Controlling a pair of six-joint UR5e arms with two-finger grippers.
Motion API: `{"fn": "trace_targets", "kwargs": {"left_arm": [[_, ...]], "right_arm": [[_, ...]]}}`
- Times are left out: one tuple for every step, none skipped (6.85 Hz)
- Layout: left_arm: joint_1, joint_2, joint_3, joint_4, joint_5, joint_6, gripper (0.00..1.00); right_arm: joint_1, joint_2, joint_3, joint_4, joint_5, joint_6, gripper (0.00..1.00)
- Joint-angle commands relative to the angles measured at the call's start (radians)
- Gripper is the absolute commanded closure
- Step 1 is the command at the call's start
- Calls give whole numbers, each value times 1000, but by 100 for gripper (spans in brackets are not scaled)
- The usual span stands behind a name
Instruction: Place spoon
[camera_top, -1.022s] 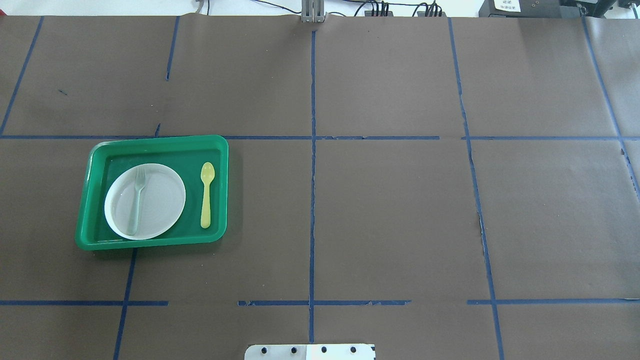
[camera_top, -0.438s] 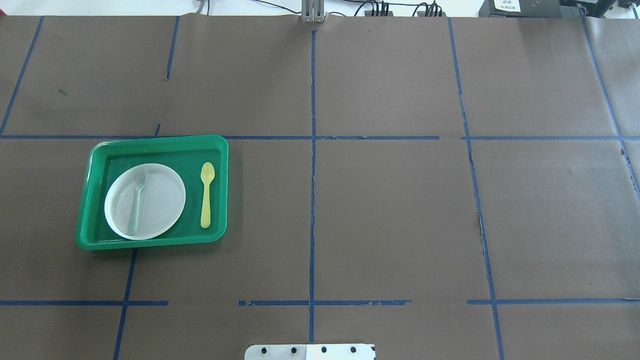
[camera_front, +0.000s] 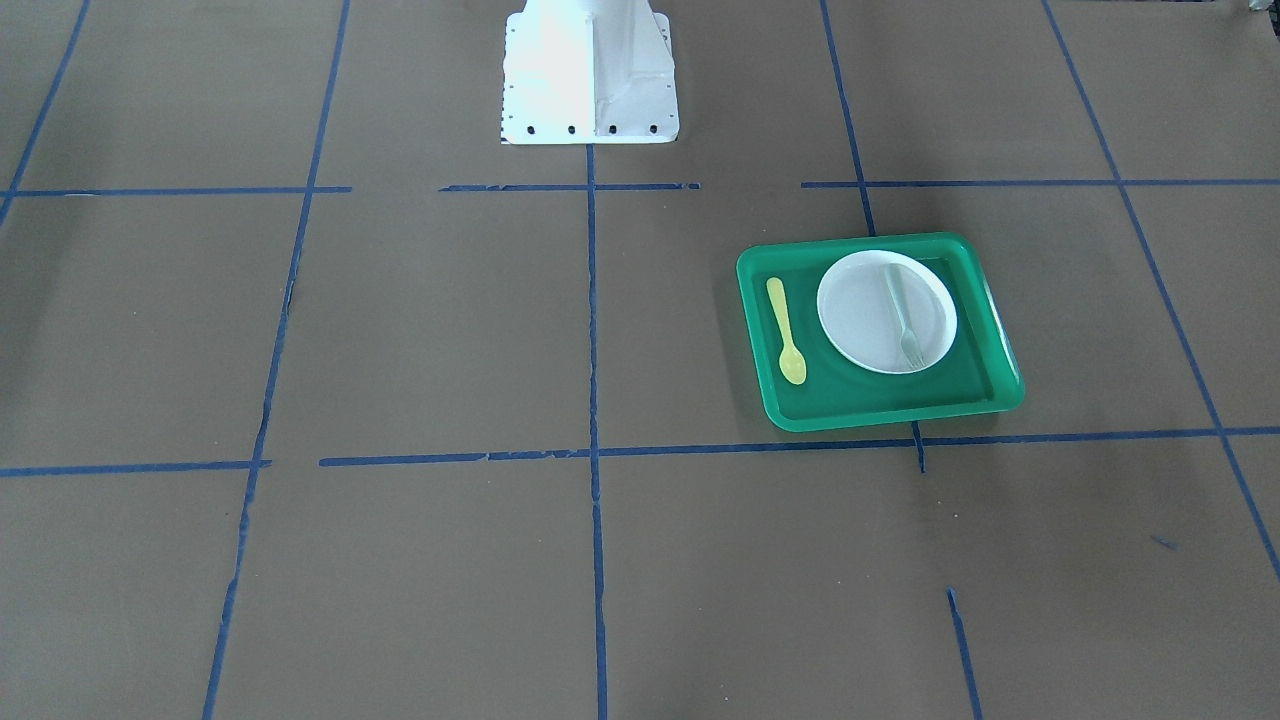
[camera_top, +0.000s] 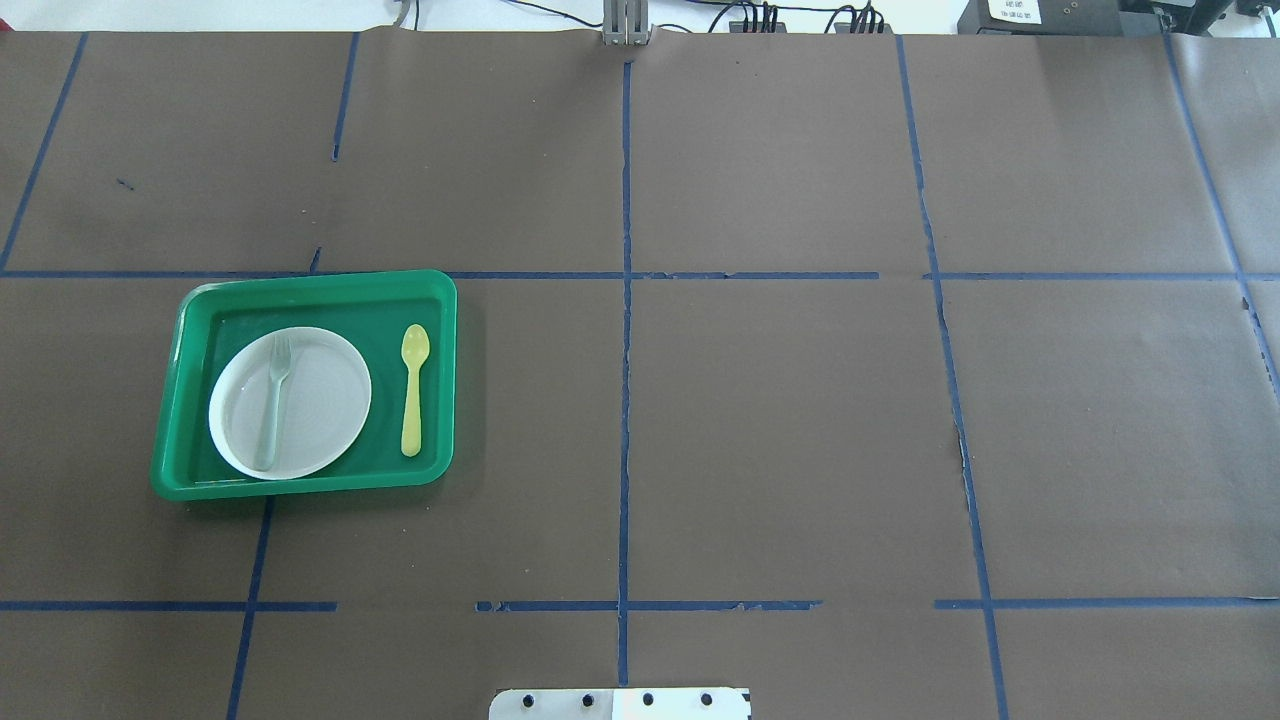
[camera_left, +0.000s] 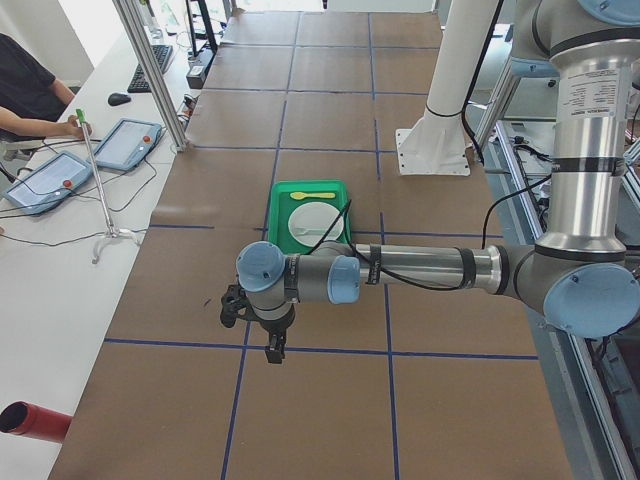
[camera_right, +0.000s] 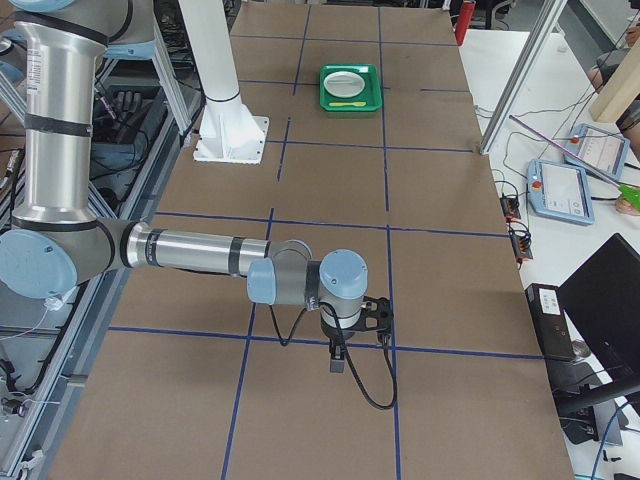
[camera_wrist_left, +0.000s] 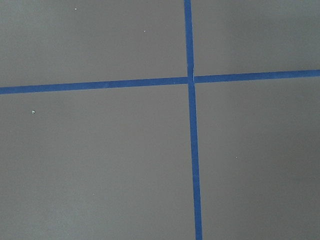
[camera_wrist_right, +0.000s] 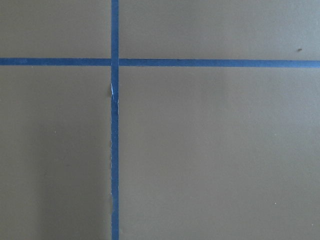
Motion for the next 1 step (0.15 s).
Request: {"fn": "trace_targets", "kwargs": {"left_arm": [[0,0,0,-1,0,0,0]], "right_arm": [[0,0,0,0,0,0,0]]}}
